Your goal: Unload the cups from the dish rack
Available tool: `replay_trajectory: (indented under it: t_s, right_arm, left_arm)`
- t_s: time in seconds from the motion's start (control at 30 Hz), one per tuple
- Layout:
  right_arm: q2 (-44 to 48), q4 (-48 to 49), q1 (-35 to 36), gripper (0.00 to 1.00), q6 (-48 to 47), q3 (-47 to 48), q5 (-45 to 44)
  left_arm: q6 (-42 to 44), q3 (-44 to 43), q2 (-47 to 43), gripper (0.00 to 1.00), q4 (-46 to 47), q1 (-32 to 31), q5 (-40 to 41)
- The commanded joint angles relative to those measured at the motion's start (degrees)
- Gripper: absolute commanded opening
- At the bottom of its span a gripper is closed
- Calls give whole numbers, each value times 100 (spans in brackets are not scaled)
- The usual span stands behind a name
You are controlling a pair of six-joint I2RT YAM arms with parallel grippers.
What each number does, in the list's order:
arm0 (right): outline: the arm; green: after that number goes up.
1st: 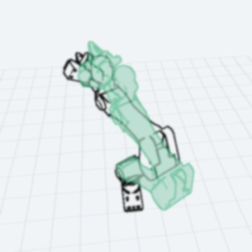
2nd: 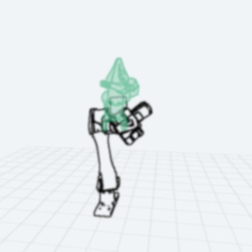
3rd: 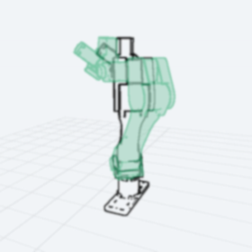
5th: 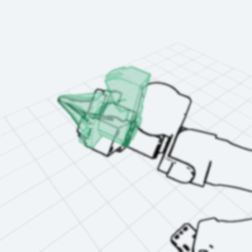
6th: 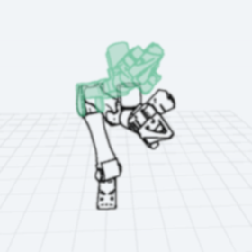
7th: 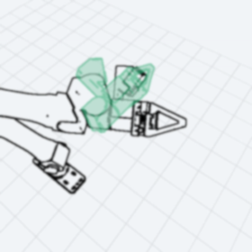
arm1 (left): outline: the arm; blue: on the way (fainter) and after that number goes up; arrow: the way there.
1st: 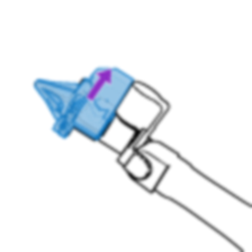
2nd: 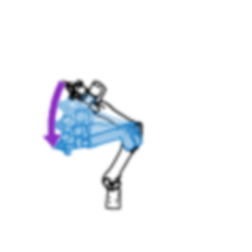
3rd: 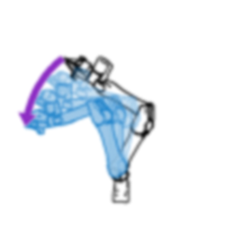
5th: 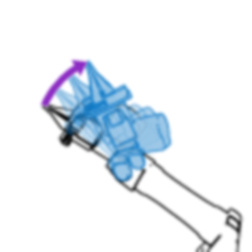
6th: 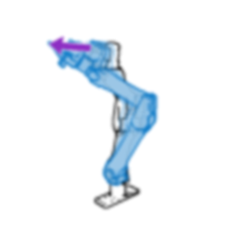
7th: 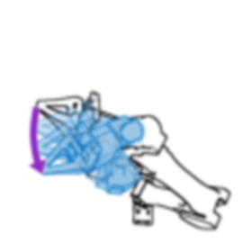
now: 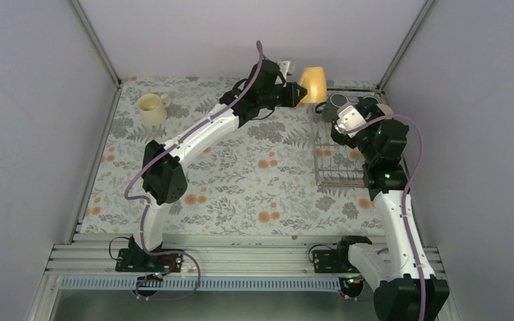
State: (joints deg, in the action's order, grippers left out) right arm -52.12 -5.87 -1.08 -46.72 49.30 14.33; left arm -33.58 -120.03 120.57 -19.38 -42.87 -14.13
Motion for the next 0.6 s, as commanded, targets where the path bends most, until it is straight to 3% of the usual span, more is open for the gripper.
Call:
replay_trajectory:
  t_s: [0.0,0.23,0.57]
  right_arm:
    - [38,846,198,96,-308,-324,-430]
    - [-35,1333,407,95,-398,-491,-576]
    - [-398,1609,518,93,-131,-392,-568]
  left_arm:
    - [-963,-86,-328,2,661,-19,-463]
    - [-1667,-36,-303,2,941,-41,-1036]
    - [-2022,-135,-177,2,1127,-103,-1490]
